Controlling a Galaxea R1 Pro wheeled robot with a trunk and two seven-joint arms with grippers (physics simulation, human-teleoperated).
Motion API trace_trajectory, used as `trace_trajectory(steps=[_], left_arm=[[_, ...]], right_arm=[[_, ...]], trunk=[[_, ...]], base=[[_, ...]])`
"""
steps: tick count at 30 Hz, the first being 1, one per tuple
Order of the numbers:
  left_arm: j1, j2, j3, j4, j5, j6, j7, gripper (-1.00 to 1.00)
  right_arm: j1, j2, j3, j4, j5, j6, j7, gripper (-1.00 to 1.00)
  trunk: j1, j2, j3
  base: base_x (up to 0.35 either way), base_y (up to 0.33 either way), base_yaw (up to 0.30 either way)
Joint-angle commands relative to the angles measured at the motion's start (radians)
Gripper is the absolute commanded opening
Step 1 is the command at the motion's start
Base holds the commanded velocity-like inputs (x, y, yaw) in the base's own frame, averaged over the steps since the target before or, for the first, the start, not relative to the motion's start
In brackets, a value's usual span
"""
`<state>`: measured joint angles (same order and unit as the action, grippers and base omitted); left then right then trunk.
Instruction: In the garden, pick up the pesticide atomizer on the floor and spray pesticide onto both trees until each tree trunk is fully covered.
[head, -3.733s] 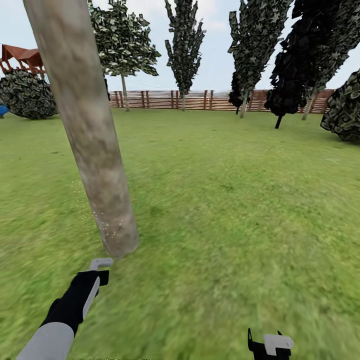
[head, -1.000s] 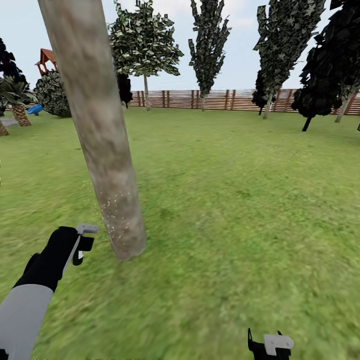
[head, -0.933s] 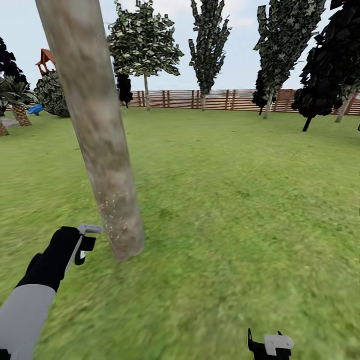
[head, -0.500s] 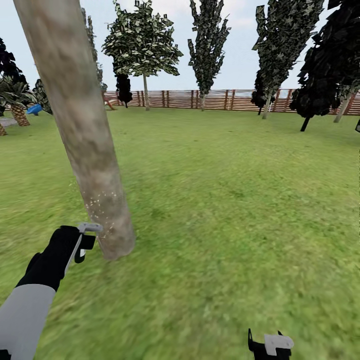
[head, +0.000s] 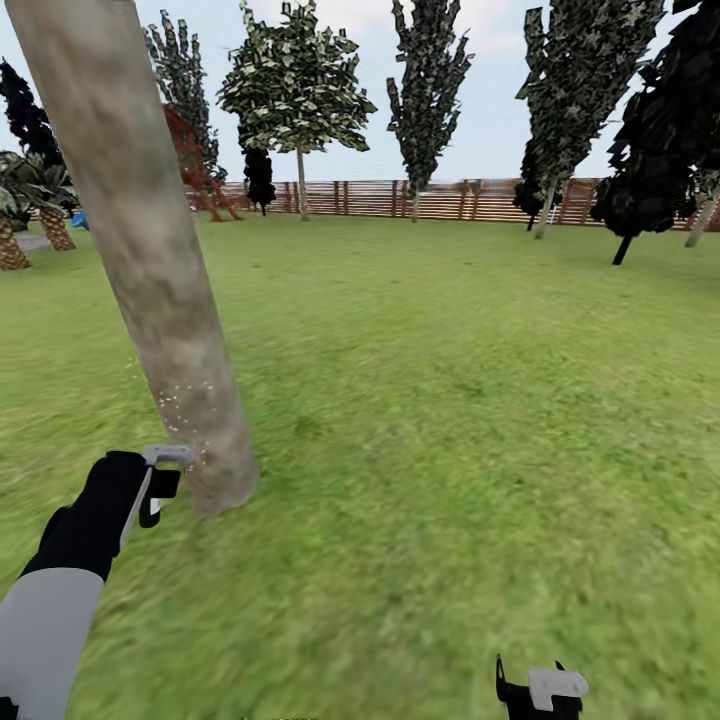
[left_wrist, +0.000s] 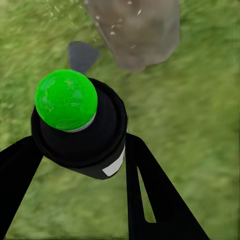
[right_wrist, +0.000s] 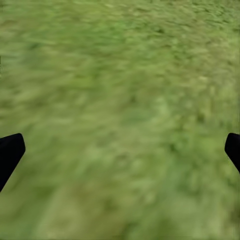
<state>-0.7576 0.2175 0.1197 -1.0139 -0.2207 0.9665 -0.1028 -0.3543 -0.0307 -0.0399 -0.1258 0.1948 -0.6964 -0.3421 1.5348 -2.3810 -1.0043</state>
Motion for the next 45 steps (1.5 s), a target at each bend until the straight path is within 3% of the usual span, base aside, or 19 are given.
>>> trace_trajectory(steps=[1, 6, 11, 26, 33, 39, 45], left_arm=[[0.0, 0.0, 0.002, 0.0, -0.002, 0.0, 0.0, -1.0], [0.0, -0.004, -0.001, 0.0, -0.003, 0.0, 0.001, -1.0], [0.0, -0.009, -0.007, 0.011, -0.003, 0.0, 0.045, -1.0], [-0.008, -0.005, -0.009, 0.011, -0.006, 0.0, 0.052, -1.0], [-0.002, 0.009, 0.0, 0.014, -0.012, -0.001, 0.091, -1.0], [0.003, 0.051, 0.004, 0.019, -0.011, -0.002, 0.1, -1.0], [0.015, 0.045, 0.0, 0.02, -0.003, -0.018, 0.1, -1.0]], right_arm=[[0.0, 0.0, 0.0, 0.0, 0.0, 0.0, 0.0, 1.0], [0.0, 0.0, 0.0, 0.0, 0.0, 0.0, 0.0, 1.0], [0.0, 0.0, 0.0, 0.0, 0.0, 0.0, 0.0, 1.0], [0.0, 0.0, 0.0, 0.0, 0.0, 0.0, 0.0, 1.0], [0.0, 0.0, 0.0, 0.0, 0.0, 0.0, 0.0, 1.0], [0.0, 0.001, 0.0, 0.0, 0.0, 0.0, 0.0, 1.0], [0.0, 0.002, 0.0, 0.0, 0.0, 0.0, 0.0, 1.0]], trunk=[[0.0, 0.0, 0.0], [0.0, 0.0, 0.0], [0.0, 0.0, 0.0], [0.0, 0.0, 0.0], [0.0, 0.0, 0.0], [0.0, 0.0, 0.0], [0.0, 0.0, 0.0]], base=[[0.0, -0.27, 0.273], [0.0, -0.27, 0.277], [0.0, -0.27, 0.224], [0.141, -0.257, 0.005], [0.166, -0.249, 0.072], [0.087, -0.1, 0.271], [0.003, -0.002, 0.277]])
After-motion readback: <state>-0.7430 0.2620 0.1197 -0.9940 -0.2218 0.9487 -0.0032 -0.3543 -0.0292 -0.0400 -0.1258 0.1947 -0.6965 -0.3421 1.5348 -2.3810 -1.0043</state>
